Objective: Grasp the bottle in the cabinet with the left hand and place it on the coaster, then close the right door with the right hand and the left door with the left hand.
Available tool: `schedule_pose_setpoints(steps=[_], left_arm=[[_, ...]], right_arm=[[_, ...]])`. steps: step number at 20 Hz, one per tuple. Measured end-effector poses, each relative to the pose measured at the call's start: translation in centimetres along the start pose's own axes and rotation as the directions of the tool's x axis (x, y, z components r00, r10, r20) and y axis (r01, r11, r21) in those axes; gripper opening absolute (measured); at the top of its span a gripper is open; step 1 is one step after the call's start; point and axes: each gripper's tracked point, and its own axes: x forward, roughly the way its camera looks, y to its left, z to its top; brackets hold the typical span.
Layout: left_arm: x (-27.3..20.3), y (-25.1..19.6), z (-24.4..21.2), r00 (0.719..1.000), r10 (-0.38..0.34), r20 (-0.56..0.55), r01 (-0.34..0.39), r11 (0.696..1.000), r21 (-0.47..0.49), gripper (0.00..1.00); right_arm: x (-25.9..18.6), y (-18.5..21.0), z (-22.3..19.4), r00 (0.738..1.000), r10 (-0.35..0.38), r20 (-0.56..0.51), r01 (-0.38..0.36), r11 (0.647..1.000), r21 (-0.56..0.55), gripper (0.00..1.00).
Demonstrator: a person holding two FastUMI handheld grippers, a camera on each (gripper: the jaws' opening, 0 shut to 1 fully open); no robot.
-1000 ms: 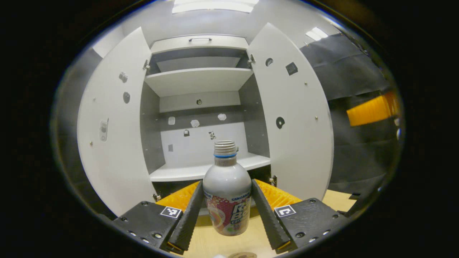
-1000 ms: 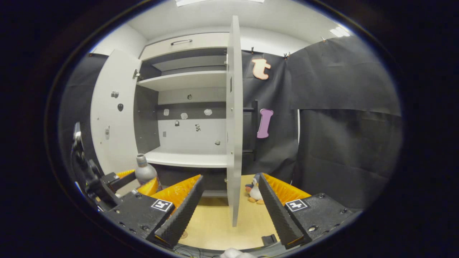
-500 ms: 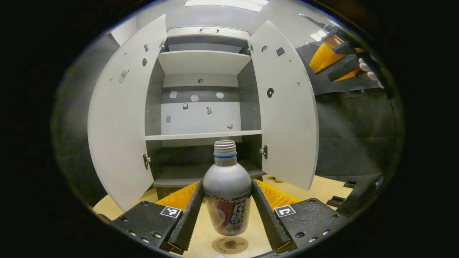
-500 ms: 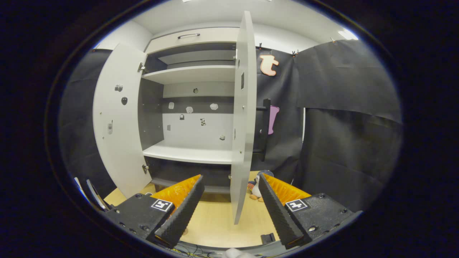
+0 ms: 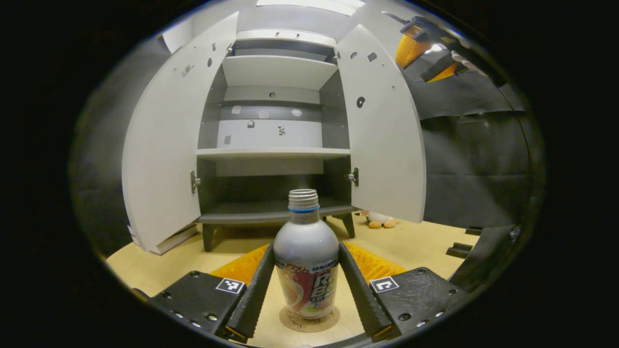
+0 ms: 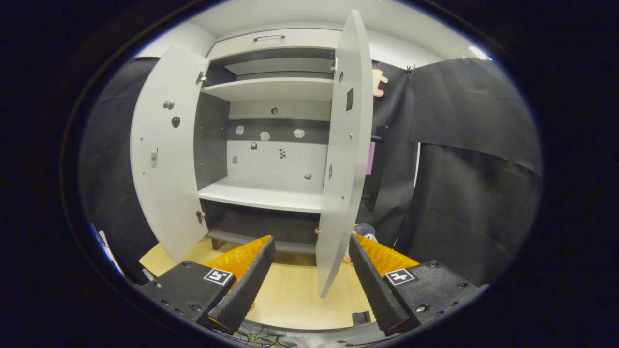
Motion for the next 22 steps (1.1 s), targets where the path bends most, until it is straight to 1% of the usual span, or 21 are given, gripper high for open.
schedule_pose_setpoints(steps=[5, 6, 7, 8, 10, 11, 12, 13, 15, 16, 18, 22], left_arm=[[-0.4, 0.0, -2.0, 1.0, 0.009, -0.016, -0.01, 0.999, -0.034, 0.79], [-0.5, 0.1, -2.4, 1.0, 0.011, -0.029, -0.012, 0.999, -0.034, 0.83], [-0.7, 0.0, -2.1, 1.0, 0.008, -0.014, -0.008, 1.0, -0.03, 0.8], [-0.5, 0.0, -2.1, 1.0, 0.003, -0.014, -0.003, 1.0, -0.019, 0.84], [-0.6, -0.1, -2.3, 1.0, -0.006, -0.014, 0.006, 1.0, 0.002, 0.84], [-0.6, -0.4, -2.2, 1.0, -0.01, -0.016, 0.01, 1.0, 0.006, 0.81], [-0.7, -0.5, -2.0, 1.0, -0.009, -0.017, 0.009, 1.0, 0.014, 0.87], [-0.6, -0.5, -1.5, 1.0, -0.008, -0.012, 0.008, 1.0, 0.025, 0.89], [-0.4, -0.3, 0.2, 1.0, 0.002, 0.008, -0.003, 0.999, 0.044, 0.96], [-0.3, -0.2, 1.2, 1.0, 0.008, 0.02, -0.009, 0.999, 0.048, 0.98], [0.1, 0.1, 3.9, 0.999, 0.021, 0.05, -0.023, 0.999, 0.028, 0.98], [0.3, -0.4, 11.0, 0.996, -0.012, 0.088, 0.015, 0.999, -0.039, 0.97]], right_arm=[[-0.6, 0.3, 0.0, 1.0, 0.002, -0.006, -0.002, 1.0, -0.02, 1.0], [-0.7, 0.4, 0.0, 1.0, 0.005, -0.008, -0.005, 1.0, -0.022, 1.0], [-0.8, 0.5, -0.3, 1.0, 0.006, -0.013, -0.007, 1.0, -0.025, 0.99], [-0.8, 0.6, -0.4, 1.0, 0.009, -0.016, -0.01, 1.0, -0.026, 0.99], [-0.8, 0.8, -0.7, 1.0, 0.013, -0.024, -0.014, 0.999, -0.029, 1.0], [-0.9, 0.8, -0.8, 1.0, 0.012, -0.024, -0.013, 0.999, -0.029, 1.0], [-0.9, 0.8, -0.7, 1.0, 0.013, -0.022, -0.014, 1.0, -0.028, 1.0], [-1.0, 0.8, -0.6, 1.0, 0.012, -0.019, -0.013, 1.0, -0.024, 1.0], [-1.2, 0.8, -0.5, 1.0, 0.014, -0.012, -0.014, 1.0, -0.012, 1.0], [-1.3, 0.8, -0.4, 1.0, 0.014, -0.006, -0.014, 1.0, -0.003, 1.0], [-1.6, 0.8, -0.5, 1.0, 0.016, 0.006, -0.016, 1.0, 0.011, 1.0], [-2.1, 0.6, -1.2, 0.999, 0.002, 0.037, -0.002, 1.0, 0.015, 1.0]])
